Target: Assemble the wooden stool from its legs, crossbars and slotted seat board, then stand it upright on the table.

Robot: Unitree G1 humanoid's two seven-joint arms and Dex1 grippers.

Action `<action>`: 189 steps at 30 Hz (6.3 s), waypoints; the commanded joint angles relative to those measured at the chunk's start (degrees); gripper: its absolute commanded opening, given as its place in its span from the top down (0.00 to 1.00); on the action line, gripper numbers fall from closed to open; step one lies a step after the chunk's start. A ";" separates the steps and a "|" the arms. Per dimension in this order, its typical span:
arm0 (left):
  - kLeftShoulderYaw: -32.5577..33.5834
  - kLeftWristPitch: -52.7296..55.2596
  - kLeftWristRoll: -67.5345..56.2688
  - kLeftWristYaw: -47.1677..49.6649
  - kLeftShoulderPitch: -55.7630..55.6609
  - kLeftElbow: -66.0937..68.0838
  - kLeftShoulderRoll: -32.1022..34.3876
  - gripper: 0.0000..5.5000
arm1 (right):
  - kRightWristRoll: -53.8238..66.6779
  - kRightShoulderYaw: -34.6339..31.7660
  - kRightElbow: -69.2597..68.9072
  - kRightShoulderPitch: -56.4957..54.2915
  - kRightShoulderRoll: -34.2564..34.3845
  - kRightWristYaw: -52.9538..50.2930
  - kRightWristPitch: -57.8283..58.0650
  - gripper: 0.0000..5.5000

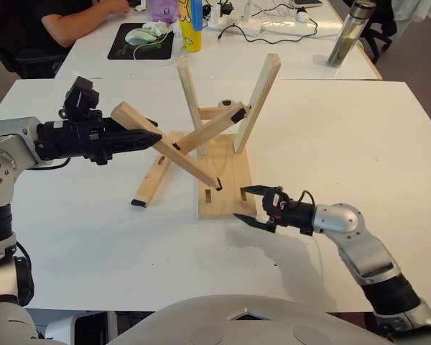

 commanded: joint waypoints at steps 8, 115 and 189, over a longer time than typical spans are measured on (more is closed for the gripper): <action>-1.90 -1.85 3.99 -3.45 -2.72 0.98 1.31 0.62 | -16.03 3.36 10.40 -5.40 -2.44 -4.24 -8.39 0.38; -1.97 -4.90 1.57 0.52 -1.42 -7.79 -9.29 0.22 | 0.37 -0.22 17.90 -2.12 14.64 -15.31 9.71 1.00; 0.47 -16.00 12.86 47.66 12.98 -5.44 -22.30 0.71 | -1.07 1.21 18.96 -0.19 14.72 -19.35 8.38 1.00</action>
